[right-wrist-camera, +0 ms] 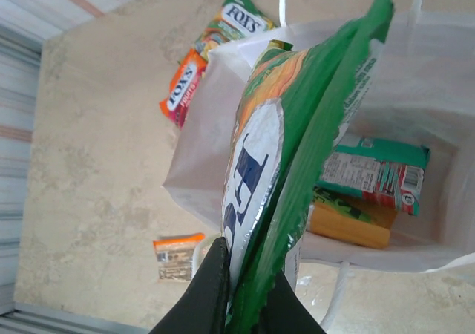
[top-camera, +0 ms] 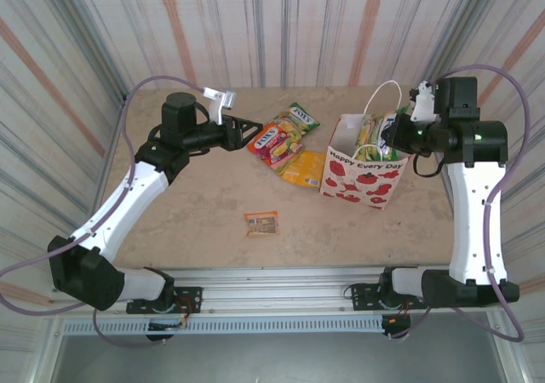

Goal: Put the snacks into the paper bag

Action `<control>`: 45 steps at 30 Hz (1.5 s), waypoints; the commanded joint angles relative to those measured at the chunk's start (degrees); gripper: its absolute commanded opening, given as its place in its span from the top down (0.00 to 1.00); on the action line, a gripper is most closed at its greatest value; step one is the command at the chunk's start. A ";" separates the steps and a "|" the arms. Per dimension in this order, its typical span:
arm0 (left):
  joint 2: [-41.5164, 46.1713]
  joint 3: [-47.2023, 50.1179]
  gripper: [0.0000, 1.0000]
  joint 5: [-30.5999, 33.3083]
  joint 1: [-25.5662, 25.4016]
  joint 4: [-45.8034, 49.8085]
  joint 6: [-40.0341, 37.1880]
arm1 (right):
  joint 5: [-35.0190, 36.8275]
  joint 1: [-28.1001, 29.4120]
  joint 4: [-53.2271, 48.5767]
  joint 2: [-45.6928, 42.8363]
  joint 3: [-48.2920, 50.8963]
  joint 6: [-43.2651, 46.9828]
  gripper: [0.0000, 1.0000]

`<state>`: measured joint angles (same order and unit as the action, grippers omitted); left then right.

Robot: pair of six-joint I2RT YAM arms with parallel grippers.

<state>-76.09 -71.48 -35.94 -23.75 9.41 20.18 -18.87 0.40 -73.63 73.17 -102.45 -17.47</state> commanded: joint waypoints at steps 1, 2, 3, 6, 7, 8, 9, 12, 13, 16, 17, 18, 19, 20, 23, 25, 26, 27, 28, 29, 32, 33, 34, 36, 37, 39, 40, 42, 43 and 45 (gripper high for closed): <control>-0.09 0.72 0.48 -1.28 -0.33 -0.10 -0.59 | -0.60 -0.25 2.18 0.75 0.73 0.95 1.00; 0.04 0.73 0.48 -1.17 -0.33 -0.13 -0.58 | -1.14 -0.32 2.66 1.32 0.98 0.82 1.00; 0.20 0.78 0.48 -1.15 -0.33 -0.03 -0.59 | -1.62 -0.38 3.06 1.88 1.03 0.65 1.00; 0.52 0.90 0.48 -0.75 -0.33 0.34 -0.98 | -3.85 -0.27 4.78 3.70 1.03 -0.43 1.00; 0.64 0.99 0.48 -0.51 -0.33 0.36 -1.02 | -4.67 -0.08 5.40 4.35 1.08 -0.91 1.00; 0.75 1.08 0.48 -0.40 -0.31 0.38 -1.11 | -5.38 0.25 5.97 4.99 1.03 -1.30 1.00; 0.86 1.10 0.48 -0.40 -0.33 0.52 -1.10 | -5.80 0.51 6.45 5.50 1.20 -1.54 1.00; 1.03 1.34 0.48 -0.22 -0.29 0.48 -1.11 | -6.88 1.45 7.21 7.01 1.68 -2.25 1.00; 0.98 1.41 0.48 -0.30 -0.33 0.51 -1.05 | -7.10 1.66 7.41 7.49 2.00 -2.53 1.00; 1.01 1.43 0.48 -0.18 -0.33 0.51 -1.20 | -7.87 1.74 7.49 8.93 2.85 -2.96 1.00; 0.98 1.47 0.48 -0.18 -0.33 0.52 -1.16 | -7.76 1.78 7.21 9.55 3.00 -3.00 1.00; 0.95 1.47 0.48 -0.16 -0.33 0.46 -1.20 | -7.71 1.76 7.10 9.97 3.37 -3.00 1.00; 0.92 1.45 0.48 -0.18 -0.33 0.52 -1.27 | -7.60 1.72 7.02 10.59 3.61 -2.92 1.00; 0.82 1.52 0.48 -0.18 -0.33 0.50 -1.21 | -7.36 1.74 6.85 11.12 3.90 -2.92 1.00; 0.73 1.61 0.48 -0.09 -0.33 0.38 -1.20 | -5.96 1.62 6.42 12.74 4.52 -2.68 1.00; 0.68 1.61 0.48 -0.09 -0.33 0.31 -1.24 | -4.68 1.28 6.26 13.98 4.80 -2.40 1.00; 0.60 1.62 0.48 -0.10 -0.33 0.32 -1.19 | -4.30 1.13 6.21 14.55 4.87 -2.24 1.00; 0.63 1.54 0.48 -0.09 -0.33 0.41 -1.20 | -4.04 0.82 6.13 15.20 4.96 -2.04 1.00; 0.61 1.65 0.48 -0.01 -0.33 0.42 -1.29 | -3.83 0.57 6.13 15.94 5.11 -1.74 1.00; 0.62 1.70 0.48 0.00 -0.29 0.48 -1.29 | -3.74 0.43 6.04 16.50 5.00 -1.56 1.00; 0.64 1.70 0.48 0.26 -0.33 0.72 -1.42 | -2.68 -0.05 6.05 18.25 5.16 -1.08 1.00; 0.67 1.78 0.48 0.35 -0.33 0.79 -1.58 | -2.16 -0.23 5.74 18.86 5.10 -0.90 1.00; 0.58 1.79 0.48 0.43 -0.33 0.71 -1.46 | -1.55 -0.44 5.41 19.36 4.96 -0.73 1.00; 0.49 1.79 0.48 0.56 -0.34 0.85 -1.41 | 0.36 -0.87 4.56 20.03 4.79 -0.72 0.96; 0.38 1.81 0.48 0.61 -0.33 0.99 -1.38 | 1.71 -1.07 3.89 20.21 4.65 -0.72 0.93; 0.33 1.80 0.48 0.62 -0.33 1.11 -1.46 | 5.60 -1.43 1.90 20.34 3.93 -0.73 0.82; 0.19 1.80 0.48 0.61 -0.33 1.16 -1.38 | 8.35 -1.51 0.28 20.38 3.16 -0.72 0.75; 0.05 1.84 0.48 0.74 -0.33 1.39 -1.38 | 13.86 -1.76 -3.54 20.26 1.32 -0.31 0.65; -0.13 1.79 0.48 0.94 -0.29 1.76 -1.33 | 16.32 -1.96 -5.36 19.89 0.27 -0.13 0.61; -0.53 1.48 0.48 1.78 -0.33 3.05 -1.20 | 20.08 -2.34 -8.39 18.93 -1.54 0.32 0.59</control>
<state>-76.09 -70.46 -35.48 -23.75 10.50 20.14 -7.57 -1.39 -75.29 93.67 -100.57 -18.41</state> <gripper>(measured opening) 0.517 0.402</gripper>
